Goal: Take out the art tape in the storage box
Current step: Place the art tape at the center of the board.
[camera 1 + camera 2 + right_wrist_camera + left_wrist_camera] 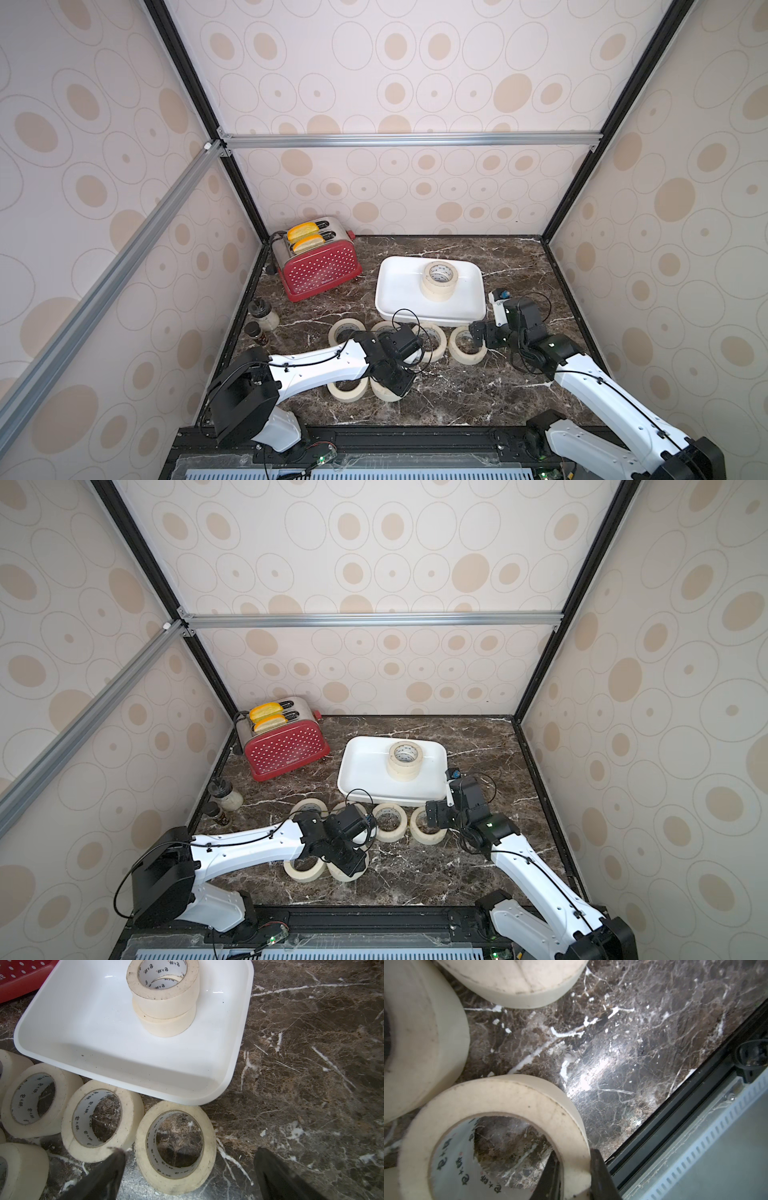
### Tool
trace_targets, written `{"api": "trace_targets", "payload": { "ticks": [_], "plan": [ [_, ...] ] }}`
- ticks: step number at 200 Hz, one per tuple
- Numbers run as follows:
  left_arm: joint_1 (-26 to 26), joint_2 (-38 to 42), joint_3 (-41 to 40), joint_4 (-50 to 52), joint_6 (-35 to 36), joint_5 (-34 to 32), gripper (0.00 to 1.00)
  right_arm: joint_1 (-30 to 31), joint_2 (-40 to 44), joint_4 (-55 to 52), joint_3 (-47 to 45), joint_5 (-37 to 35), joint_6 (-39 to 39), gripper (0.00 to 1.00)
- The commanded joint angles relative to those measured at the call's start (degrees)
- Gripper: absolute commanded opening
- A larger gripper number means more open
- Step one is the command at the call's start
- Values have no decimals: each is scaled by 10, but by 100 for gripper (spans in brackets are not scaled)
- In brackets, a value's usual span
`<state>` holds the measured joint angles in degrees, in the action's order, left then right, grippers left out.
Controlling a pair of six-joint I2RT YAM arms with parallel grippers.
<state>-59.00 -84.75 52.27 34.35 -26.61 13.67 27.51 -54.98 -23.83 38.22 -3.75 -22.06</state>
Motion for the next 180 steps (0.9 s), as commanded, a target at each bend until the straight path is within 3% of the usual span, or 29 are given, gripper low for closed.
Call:
{"api": "trace_targets", "payload": {
  "ticks": [1,32,67,130,180],
  "plan": [
    [-4,-13,11,-6,16,-26,14,-2,5,-7,4,-5,-2,100],
    [-4,-20,12,-2,16,-44,18,-3,13,-14,3,-10,1,100],
    [-3,-25,14,-1,20,-52,32,-3,20,-17,-1,-12,4,100],
    [-4,-15,15,3,21,-82,45,-4,21,-21,2,-12,6,100],
    [-4,31,13,-11,19,-112,47,-4,17,-21,5,-3,7,100]
  ]
}}
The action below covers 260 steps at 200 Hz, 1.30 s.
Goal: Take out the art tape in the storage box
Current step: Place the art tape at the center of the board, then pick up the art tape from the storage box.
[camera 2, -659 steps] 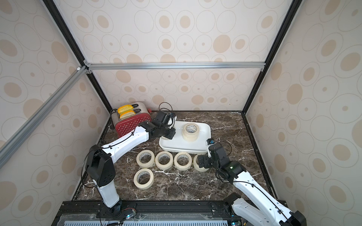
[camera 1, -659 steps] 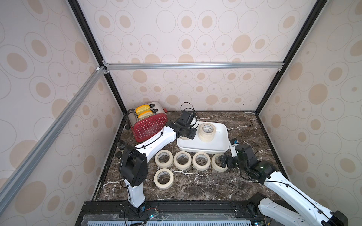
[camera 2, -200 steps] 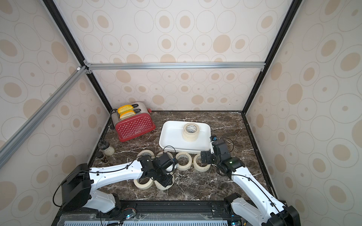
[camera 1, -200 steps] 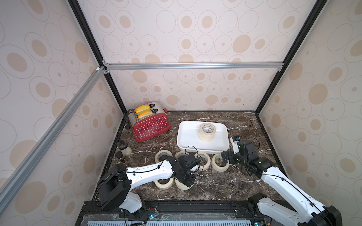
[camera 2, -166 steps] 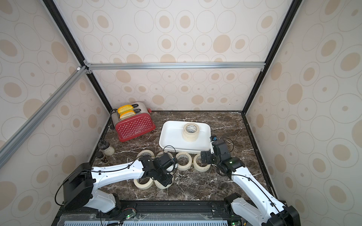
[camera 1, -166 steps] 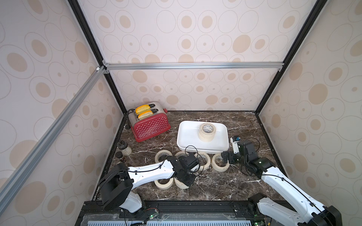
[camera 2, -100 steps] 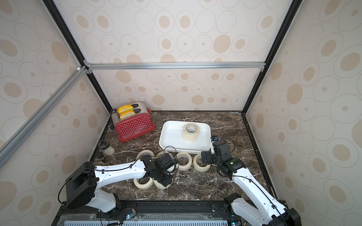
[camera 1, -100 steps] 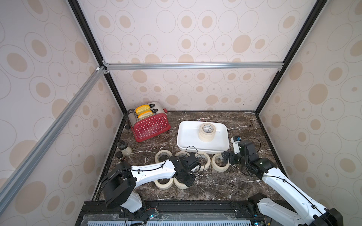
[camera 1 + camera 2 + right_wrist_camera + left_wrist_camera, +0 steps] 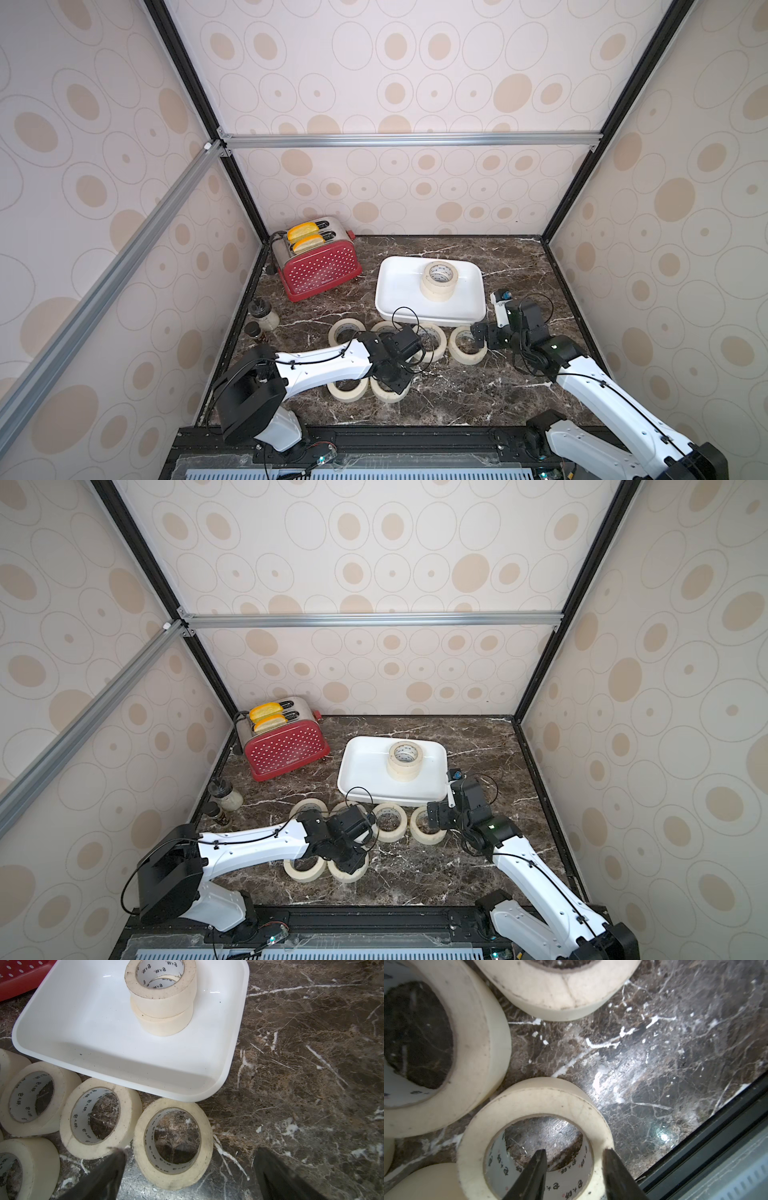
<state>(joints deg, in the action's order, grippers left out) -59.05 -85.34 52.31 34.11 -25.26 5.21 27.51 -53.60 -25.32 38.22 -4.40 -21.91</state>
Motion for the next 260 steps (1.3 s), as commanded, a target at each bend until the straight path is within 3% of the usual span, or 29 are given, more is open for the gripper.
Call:
{"api": "trace_targets", "payload": {
  "ticks": [1,67,94,159,211,260],
  "plan": [
    [-3,38,12,-9,6,-28,47,-4,3,-6,5,5,5,100],
    [-1,138,11,-60,7,-158,59,-4,-43,40,10,62,-26,100],
    [4,171,24,-93,14,-210,74,-4,-69,57,22,60,-40,100],
    [7,197,65,-108,117,-320,95,-18,-143,105,71,66,-58,100],
    [7,220,41,-87,147,-360,99,-53,-217,136,123,84,-98,100],
    [7,239,20,-71,149,-374,99,-87,-337,134,207,114,-132,98]
  ]
}}
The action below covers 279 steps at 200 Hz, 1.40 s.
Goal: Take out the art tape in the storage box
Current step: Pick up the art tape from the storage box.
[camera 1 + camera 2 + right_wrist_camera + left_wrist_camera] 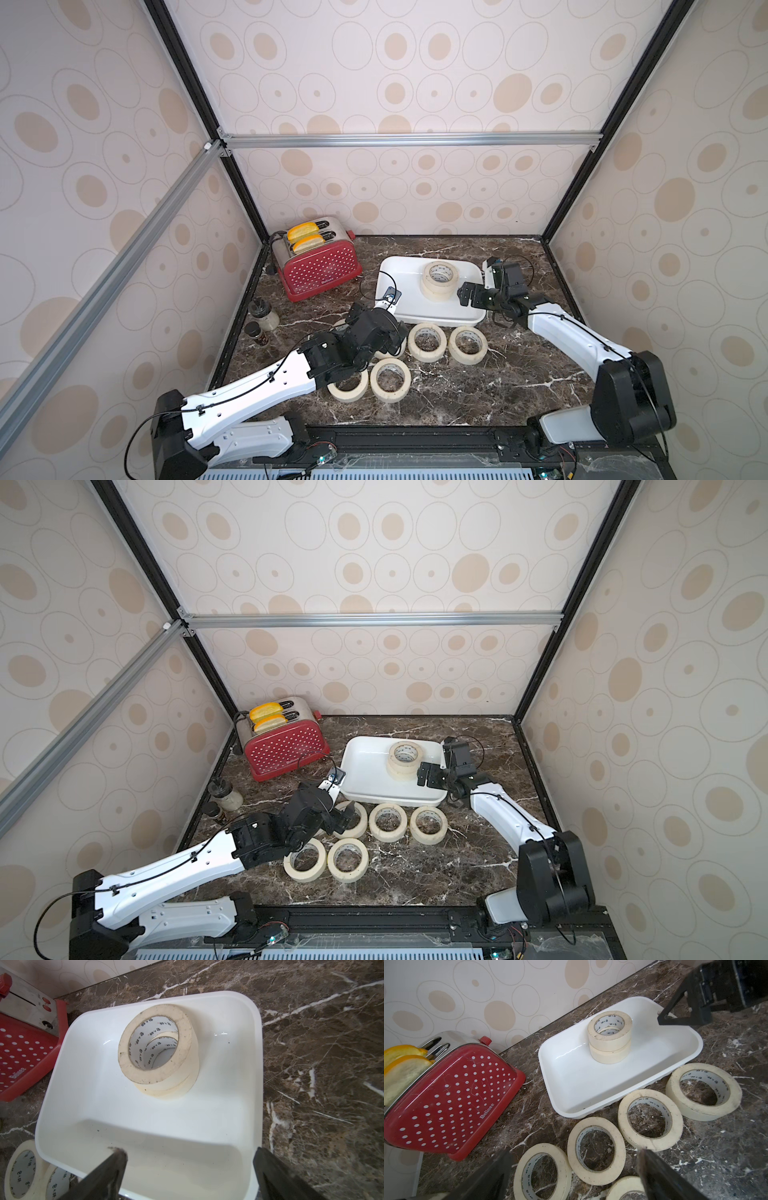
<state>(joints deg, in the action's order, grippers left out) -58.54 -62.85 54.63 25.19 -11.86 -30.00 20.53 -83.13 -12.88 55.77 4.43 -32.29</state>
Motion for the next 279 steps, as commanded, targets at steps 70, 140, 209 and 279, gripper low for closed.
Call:
{"api": "trace_targets", "payload": {
  "ticks": [70,140,209,279],
  "plan": [
    [3,16,-2,59,23,-42,99,-56,-200,39,135,135,-93,82],
    [2,13,-4,65,26,-47,99,-56,-268,21,205,153,-80,73],
    [3,30,-5,74,25,-56,99,-55,-321,-22,259,161,-50,57],
    [2,53,-1,96,28,-79,99,-56,-308,-15,249,170,-43,28]
  ]
}}
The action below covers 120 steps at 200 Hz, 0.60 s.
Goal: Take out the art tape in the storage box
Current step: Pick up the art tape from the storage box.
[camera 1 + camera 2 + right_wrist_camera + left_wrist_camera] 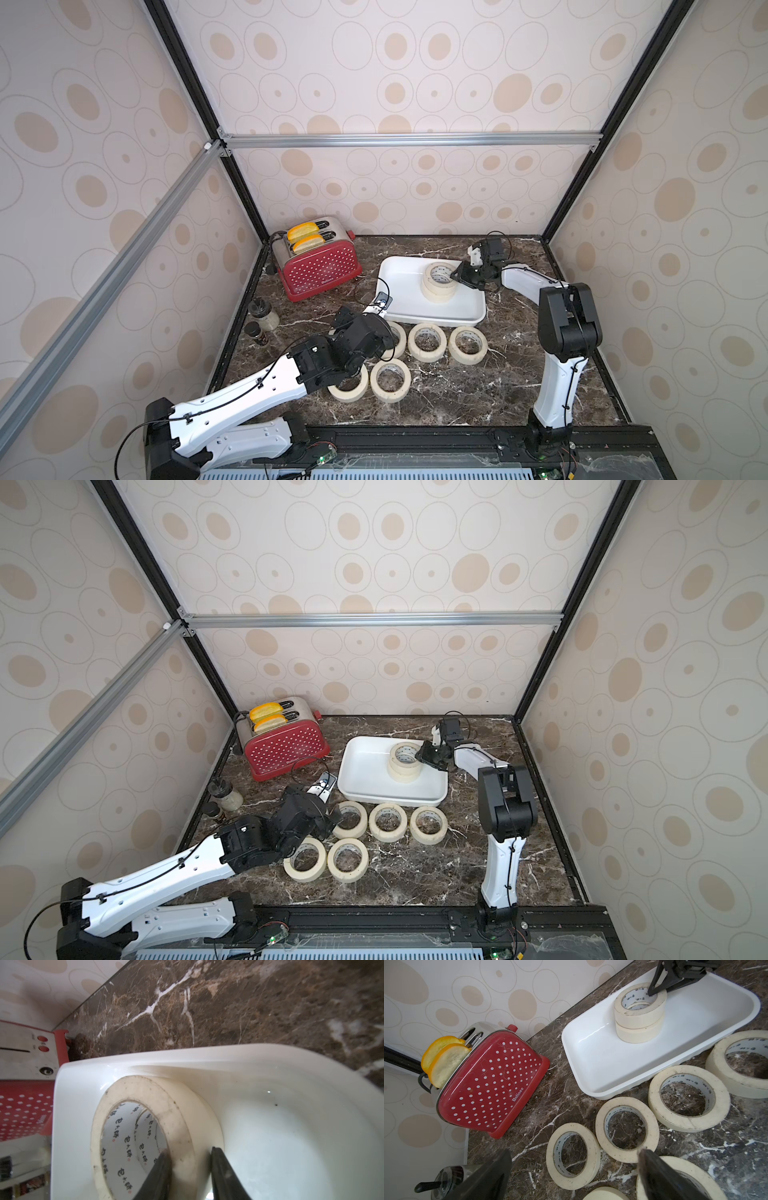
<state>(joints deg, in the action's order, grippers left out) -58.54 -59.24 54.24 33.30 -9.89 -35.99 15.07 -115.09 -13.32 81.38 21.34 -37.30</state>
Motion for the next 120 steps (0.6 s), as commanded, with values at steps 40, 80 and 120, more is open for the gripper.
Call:
{"api": "trace_targets", "payload": {
  "ticks": [40,80,120],
  "plan": [
    [2,19,0,14,9,-23,99,-1,46,-13,-21,-3,20,26],
    [3,13,0,12,8,-22,99,-1,88,-23,-43,8,42,25],
    [2,9,-4,6,7,-20,99,-1,150,-33,-91,12,62,25]
  ]
}}
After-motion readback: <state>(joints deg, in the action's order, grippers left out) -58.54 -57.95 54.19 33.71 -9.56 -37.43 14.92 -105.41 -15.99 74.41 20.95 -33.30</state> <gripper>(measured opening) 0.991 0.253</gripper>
